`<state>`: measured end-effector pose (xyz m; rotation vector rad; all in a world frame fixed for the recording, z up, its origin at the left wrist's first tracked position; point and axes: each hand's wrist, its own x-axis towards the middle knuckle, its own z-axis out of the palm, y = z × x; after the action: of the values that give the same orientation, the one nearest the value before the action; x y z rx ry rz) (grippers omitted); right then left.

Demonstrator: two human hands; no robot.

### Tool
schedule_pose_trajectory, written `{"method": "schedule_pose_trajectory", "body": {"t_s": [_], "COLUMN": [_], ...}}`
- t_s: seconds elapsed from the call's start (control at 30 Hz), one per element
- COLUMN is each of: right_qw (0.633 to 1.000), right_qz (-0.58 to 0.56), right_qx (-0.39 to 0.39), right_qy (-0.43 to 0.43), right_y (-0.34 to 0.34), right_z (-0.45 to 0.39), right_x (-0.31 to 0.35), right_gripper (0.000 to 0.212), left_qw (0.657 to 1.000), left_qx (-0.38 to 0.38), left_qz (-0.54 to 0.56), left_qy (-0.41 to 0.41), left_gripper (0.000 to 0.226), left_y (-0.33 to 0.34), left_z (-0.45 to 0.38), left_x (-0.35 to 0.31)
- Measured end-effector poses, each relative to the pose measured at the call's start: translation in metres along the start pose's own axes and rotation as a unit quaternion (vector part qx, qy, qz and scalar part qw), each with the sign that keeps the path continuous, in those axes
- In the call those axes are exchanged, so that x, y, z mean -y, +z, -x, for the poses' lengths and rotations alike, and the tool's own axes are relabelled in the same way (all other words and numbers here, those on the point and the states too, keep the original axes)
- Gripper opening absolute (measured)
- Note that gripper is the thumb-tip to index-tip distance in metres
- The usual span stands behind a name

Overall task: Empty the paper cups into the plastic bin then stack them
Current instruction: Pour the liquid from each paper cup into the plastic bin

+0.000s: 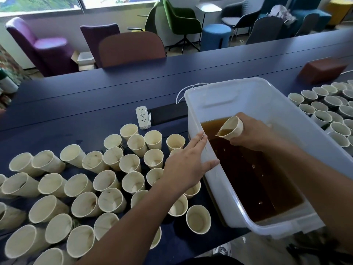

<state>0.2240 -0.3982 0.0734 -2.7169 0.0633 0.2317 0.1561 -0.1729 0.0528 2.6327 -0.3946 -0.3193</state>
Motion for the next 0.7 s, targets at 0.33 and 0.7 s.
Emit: {"method": "schedule_pose_trajectory", "body": {"t_s": [0.33,0.7], "right_qw": [0.977,0.899], "right_qz": [0.194,0.408], "right_qx": [-0.052,-0.096], "right_qy": [-0.070,-0.123], "right_y": [-0.007,0.002], "right_z": [-0.003,-0.002], "right_x": [0.007,0.007], "right_gripper": [0.043,0.050], "left_qw": [1.000,1.000], "left_qx": [-0.001,0.000], "left_qz": [0.012,0.031], "left_qy": [0.008,0.001], "left_gripper": [0.079,0.080], "left_y": [0.004,0.007], "left_z": [-0.001,-0.003], "left_x": [0.003,0.006]}}
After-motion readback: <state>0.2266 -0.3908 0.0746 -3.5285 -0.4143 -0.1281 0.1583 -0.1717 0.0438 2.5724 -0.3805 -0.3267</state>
